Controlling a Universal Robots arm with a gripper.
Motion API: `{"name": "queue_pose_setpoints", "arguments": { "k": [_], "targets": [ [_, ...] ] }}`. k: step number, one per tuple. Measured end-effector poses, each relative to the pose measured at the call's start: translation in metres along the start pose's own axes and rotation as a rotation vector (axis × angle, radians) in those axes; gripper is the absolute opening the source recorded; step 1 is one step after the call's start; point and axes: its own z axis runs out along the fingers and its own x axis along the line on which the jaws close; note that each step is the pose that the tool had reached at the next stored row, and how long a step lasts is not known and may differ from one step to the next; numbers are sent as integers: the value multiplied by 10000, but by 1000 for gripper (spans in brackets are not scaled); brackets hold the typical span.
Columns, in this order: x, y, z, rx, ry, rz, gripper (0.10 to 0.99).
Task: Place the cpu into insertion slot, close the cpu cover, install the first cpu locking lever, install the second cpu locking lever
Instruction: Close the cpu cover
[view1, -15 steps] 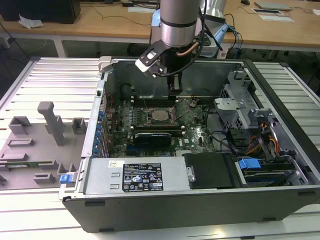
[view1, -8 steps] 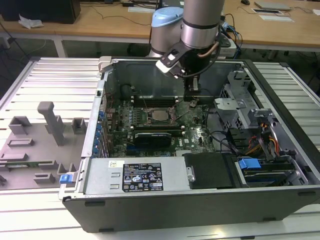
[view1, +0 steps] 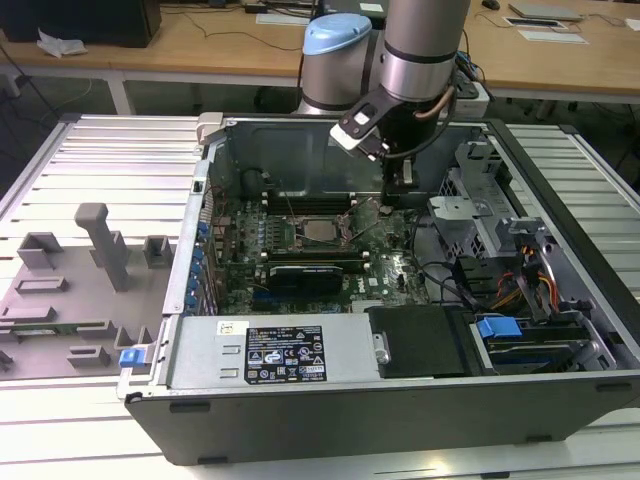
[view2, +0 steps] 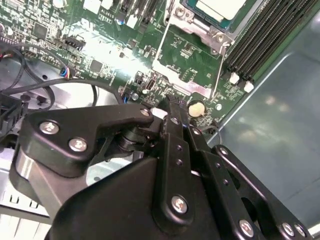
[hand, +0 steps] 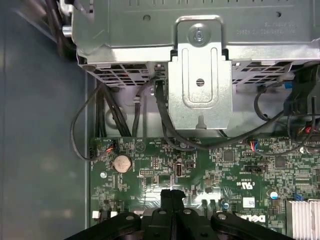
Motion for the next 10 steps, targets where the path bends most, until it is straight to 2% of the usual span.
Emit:
{"name": "queue_pose_setpoints", "arguments": {
  "k": [4,10],
  "targets": [
    [-2,29,56,4,0,1,106],
    [-8,29,161,25,0,3,106]
  ]
}}
